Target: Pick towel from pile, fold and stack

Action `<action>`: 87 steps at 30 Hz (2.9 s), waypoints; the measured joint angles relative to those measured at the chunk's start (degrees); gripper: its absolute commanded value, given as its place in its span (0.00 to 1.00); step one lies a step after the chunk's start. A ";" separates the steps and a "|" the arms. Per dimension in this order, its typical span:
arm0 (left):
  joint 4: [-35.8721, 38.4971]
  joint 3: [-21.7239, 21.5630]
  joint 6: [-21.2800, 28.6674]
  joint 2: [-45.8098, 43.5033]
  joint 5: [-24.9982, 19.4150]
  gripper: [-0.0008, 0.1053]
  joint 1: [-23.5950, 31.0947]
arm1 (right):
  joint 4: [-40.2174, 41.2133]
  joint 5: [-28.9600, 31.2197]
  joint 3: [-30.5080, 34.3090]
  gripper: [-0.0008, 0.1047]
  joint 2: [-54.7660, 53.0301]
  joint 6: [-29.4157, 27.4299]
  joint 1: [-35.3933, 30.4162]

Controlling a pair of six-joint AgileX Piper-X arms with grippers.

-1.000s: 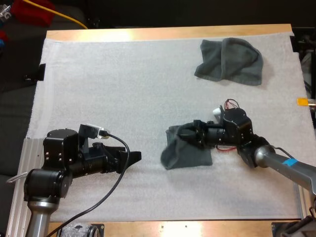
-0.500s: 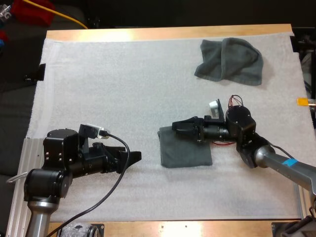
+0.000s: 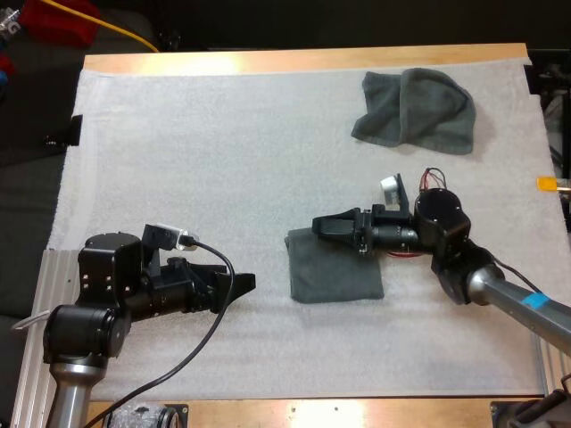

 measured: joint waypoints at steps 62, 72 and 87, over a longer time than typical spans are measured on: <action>-9.39 0.00 -2.36 14.23 -4.11 0.68 0.00 | 89.25 29.27 -11.89 0.72 -40.22 -46.55 0.00; -16.35 0.00 -3.82 27.18 -6.62 0.68 -9.59 | 88.55 23.19 -11.89 0.72 -40.22 -48.66 0.11; -30.41 0.00 -13.32 46.49 -8.31 0.68 -13.98 | 88.55 23.19 -11.89 0.72 -40.22 -48.63 0.11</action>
